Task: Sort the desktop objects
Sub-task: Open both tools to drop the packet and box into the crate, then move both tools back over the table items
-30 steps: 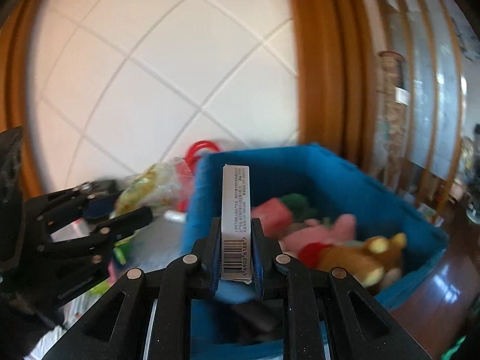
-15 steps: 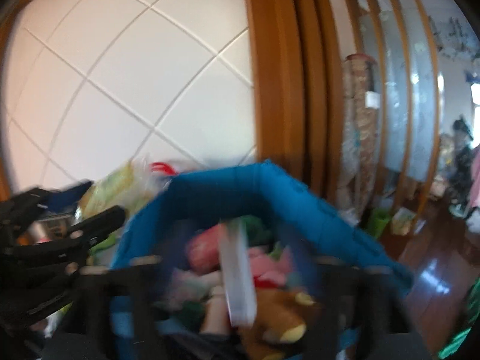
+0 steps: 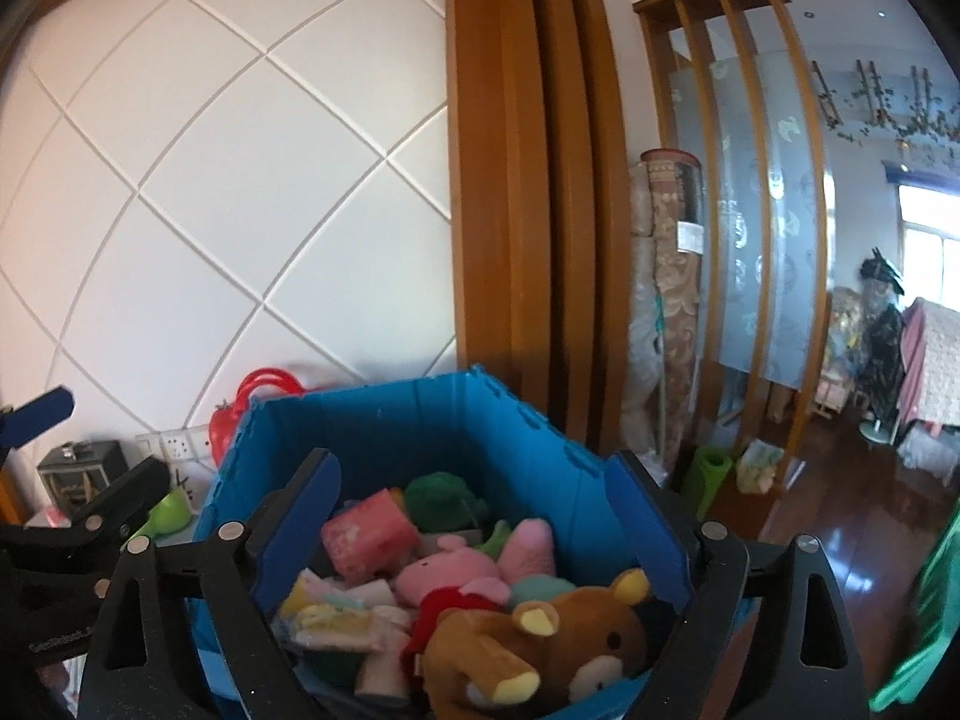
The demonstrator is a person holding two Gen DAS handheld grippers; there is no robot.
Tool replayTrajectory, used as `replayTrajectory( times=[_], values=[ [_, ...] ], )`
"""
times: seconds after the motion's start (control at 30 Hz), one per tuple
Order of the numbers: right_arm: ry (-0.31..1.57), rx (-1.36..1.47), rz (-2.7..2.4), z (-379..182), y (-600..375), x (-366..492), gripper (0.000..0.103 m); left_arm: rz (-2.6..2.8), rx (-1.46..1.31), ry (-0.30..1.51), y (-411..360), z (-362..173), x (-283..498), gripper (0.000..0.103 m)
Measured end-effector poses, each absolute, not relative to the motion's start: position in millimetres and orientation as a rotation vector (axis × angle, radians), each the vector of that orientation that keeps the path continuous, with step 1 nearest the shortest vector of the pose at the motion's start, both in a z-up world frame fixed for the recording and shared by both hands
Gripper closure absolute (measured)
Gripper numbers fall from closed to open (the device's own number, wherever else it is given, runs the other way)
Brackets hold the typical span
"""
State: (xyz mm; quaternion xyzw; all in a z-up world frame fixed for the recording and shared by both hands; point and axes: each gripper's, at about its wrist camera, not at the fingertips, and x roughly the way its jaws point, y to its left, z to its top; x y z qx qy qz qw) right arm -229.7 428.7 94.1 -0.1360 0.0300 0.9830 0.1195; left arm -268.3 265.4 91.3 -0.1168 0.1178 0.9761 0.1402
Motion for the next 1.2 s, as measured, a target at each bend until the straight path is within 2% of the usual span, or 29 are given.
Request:
replayTrajectory(
  times=[0.3,0.9,1.2],
  values=[
    [0.095,-0.374,2.881,94,434,-224,0.002,2.855,-0.346,0.298,253,89,-263,0.006],
    [0.097,-0.414,2.913,85,419,-235,0.001,2.884,-0.395,0.241,226,78,-266,0.006],
    [0.086,-0.442,2.953,81,368,-245,0.001,2.945,-0.433,0.205,157,69,-266,0.006]
  ],
)
